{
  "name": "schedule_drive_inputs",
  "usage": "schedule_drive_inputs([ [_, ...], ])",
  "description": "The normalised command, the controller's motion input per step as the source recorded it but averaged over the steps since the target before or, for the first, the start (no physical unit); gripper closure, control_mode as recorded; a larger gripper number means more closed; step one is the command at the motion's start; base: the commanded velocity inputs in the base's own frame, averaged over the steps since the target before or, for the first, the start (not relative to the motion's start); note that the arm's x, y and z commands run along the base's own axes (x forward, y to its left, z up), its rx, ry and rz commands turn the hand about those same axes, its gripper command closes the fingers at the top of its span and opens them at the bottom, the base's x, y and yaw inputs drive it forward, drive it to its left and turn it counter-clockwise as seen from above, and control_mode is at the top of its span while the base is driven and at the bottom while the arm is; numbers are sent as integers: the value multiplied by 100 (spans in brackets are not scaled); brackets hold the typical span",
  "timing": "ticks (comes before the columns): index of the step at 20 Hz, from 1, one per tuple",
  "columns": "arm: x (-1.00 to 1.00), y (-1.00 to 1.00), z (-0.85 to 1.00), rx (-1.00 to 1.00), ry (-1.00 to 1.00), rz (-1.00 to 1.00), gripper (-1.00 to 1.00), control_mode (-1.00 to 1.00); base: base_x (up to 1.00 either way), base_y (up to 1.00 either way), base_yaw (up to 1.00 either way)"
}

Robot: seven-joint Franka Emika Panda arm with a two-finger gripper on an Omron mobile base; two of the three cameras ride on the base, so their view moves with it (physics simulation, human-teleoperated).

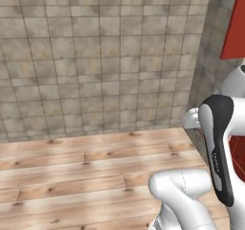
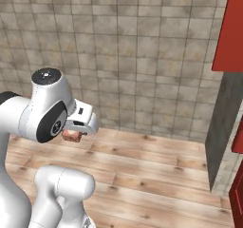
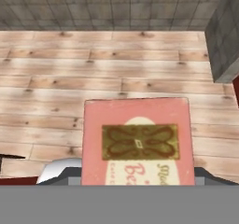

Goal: Pick up the bar soap and dish brush from the sink, and place them back in the cabinet, and close the cabinet doors.

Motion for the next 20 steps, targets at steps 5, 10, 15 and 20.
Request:
schedule_drive_inputs([
  [5, 0, 0, 0, 0, 0, 0, 100, 100, 70, 14, -4],
  [10, 0, 0, 0, 0, 0, 0, 100, 100, 63, 7, -10],
  [15, 0, 0, 0, 0, 0, 0, 100, 100, 47, 0, -23],
  [20, 0, 0, 0, 0, 0, 0, 100, 100, 35, 0, -35],
])
